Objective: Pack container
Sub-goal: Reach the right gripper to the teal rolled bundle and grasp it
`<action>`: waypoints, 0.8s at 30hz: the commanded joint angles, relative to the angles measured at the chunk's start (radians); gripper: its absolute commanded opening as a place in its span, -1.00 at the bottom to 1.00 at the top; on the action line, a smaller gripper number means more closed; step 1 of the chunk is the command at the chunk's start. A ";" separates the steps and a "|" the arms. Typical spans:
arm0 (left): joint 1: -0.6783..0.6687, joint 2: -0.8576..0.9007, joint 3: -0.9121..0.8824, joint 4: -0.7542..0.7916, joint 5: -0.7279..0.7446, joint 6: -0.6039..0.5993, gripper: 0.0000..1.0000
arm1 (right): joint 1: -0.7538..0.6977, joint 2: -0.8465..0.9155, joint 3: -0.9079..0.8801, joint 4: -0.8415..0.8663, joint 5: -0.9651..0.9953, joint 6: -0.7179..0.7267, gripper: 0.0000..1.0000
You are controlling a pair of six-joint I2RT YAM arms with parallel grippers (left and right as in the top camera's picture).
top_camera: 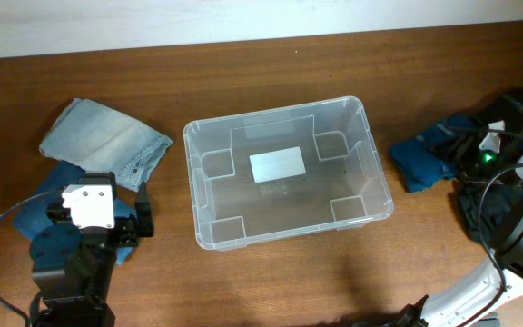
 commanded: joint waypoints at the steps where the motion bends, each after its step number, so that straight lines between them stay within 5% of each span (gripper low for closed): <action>1: -0.003 0.000 0.022 0.002 -0.004 -0.013 0.99 | 0.016 0.032 -0.013 -0.020 0.018 -0.011 -0.14; 3: -0.003 0.000 0.022 0.002 -0.004 -0.013 0.99 | 0.016 0.031 -0.013 -0.032 0.018 -0.011 -0.29; 9: -0.003 0.000 0.022 0.002 -0.004 -0.013 0.99 | 0.022 -0.047 -0.008 -0.062 0.003 -0.011 -0.30; 18: -0.003 0.000 0.022 -0.007 -0.004 -0.013 0.99 | 0.111 -0.449 0.088 -0.204 0.009 -0.059 -0.35; 24: -0.003 0.000 0.021 -0.028 -0.003 -0.013 0.99 | 0.332 -0.728 0.135 -0.251 0.136 -0.105 -0.34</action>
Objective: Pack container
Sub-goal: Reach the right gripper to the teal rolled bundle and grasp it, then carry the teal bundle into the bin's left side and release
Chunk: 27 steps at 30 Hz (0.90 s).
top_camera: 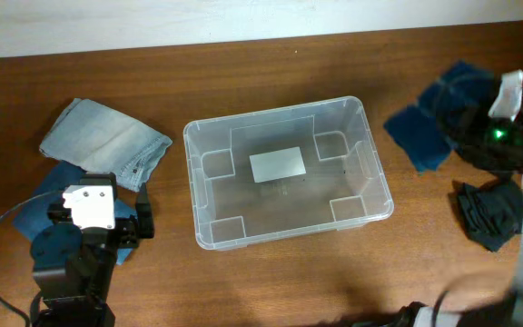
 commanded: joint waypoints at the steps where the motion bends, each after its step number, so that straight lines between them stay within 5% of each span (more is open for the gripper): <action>1: -0.003 0.000 0.021 -0.017 -0.003 -0.013 0.99 | 0.171 -0.148 0.026 -0.012 0.068 -0.063 -0.34; 7: -0.002 0.014 0.021 -0.087 -0.050 -0.056 0.99 | 0.515 -0.143 0.025 -0.013 0.132 0.006 -0.34; 12: 0.033 0.098 0.021 -0.078 -0.087 -0.125 0.99 | 0.807 0.088 0.024 0.044 0.182 0.100 -0.34; 24: 0.032 0.200 0.021 -0.124 -0.087 -0.126 0.99 | 1.072 0.470 0.024 0.218 0.201 0.210 -0.34; 27: 0.032 0.219 0.021 -0.124 -0.087 -0.126 0.99 | 1.072 0.507 0.024 0.220 0.232 0.206 0.01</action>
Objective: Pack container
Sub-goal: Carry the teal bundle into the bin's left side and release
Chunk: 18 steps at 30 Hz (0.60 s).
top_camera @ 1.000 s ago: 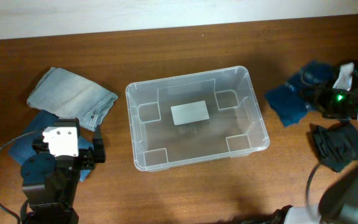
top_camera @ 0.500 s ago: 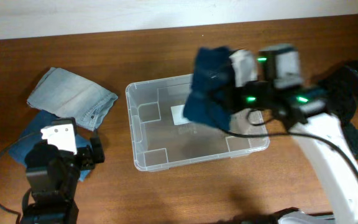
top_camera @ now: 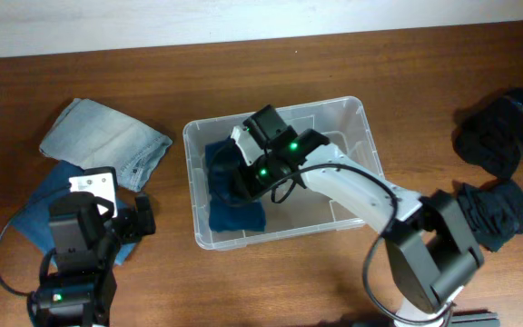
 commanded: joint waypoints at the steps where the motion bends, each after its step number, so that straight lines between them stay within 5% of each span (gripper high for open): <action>1: 0.005 0.023 0.018 0.000 -0.014 -0.013 0.99 | 0.000 0.037 0.014 0.004 0.042 0.008 0.18; 2: 0.005 0.029 0.018 0.000 -0.014 -0.013 0.99 | 0.000 0.044 0.014 -0.007 0.060 0.007 1.00; 12: 0.005 0.082 0.018 0.001 -0.014 -0.013 0.99 | -0.060 -0.103 0.081 -0.160 0.341 0.005 0.97; 18: 0.005 0.111 0.018 0.000 -0.014 -0.013 0.99 | -0.351 -0.404 0.102 -0.256 0.406 0.089 0.97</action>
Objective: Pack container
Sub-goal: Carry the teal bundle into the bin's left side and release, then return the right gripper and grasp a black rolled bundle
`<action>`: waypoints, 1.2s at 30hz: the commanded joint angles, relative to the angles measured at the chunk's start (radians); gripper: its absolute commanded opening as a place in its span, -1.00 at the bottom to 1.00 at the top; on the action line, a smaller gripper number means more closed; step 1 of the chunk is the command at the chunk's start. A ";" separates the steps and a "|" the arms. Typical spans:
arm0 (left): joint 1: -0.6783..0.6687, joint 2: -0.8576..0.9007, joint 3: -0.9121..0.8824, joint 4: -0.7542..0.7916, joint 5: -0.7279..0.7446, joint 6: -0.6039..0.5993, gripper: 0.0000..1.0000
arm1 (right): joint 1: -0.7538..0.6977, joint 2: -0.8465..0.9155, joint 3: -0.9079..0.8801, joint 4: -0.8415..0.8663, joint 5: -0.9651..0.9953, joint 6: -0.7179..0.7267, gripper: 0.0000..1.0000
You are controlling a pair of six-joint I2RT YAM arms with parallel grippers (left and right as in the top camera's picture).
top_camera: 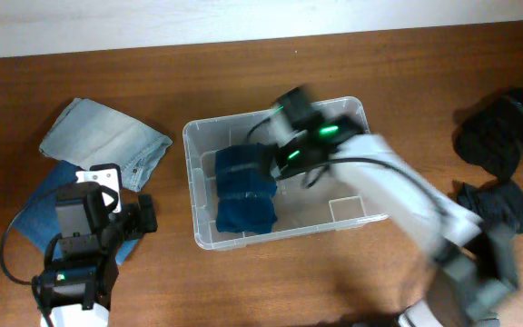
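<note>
The clear plastic container stands mid-table. A folded dark blue garment lies in its left half. My right arm reaches over the container's back part, blurred with motion. Its gripper is just right of the garment's top edge, and its fingers cannot be made out. My left gripper is at the lower left, over the edge of a blue denim garment. Whether its fingers are open or shut does not show.
A folded light blue pair of jeans lies left of the container, partly over the blue denim piece. Two black garments lie at the table's right edge. The container's right half shows its bare floor.
My right gripper was low in the container's left half on the dark blue garment. Now it is further right and back, and the garment lies flat and folded. The left arm shifted slightly.
At first the container held nothing and my right arm was at the far right by a dark blue garment. Then that garment was raised and spread at the right. Later it was inside the container under my right gripper, and now it lies there alone.
</note>
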 commanded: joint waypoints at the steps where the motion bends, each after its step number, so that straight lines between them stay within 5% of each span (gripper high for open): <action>1: 0.005 0.016 0.018 0.001 -0.006 -0.013 0.99 | -0.226 -0.217 0.038 -0.056 0.087 0.076 0.97; 5: 0.005 0.023 0.018 0.001 -0.006 -0.013 0.99 | -0.569 -0.329 0.035 -0.171 0.066 0.135 0.97; 9: 0.005 0.025 0.018 0.001 -0.006 -0.013 0.99 | -0.998 -0.342 -0.036 -0.228 -0.152 0.068 0.97; 16: 0.005 0.025 0.018 0.001 0.013 -0.014 0.99 | -1.368 -0.267 -0.360 -0.059 -0.308 0.051 0.97; 22: 0.005 0.025 0.018 -0.007 0.013 -0.014 0.99 | -1.495 -0.162 -0.515 0.156 -0.309 0.063 0.97; 36: 0.005 0.025 0.018 -0.024 0.013 -0.014 0.99 | -1.514 0.080 -0.528 0.371 -0.294 -0.002 0.97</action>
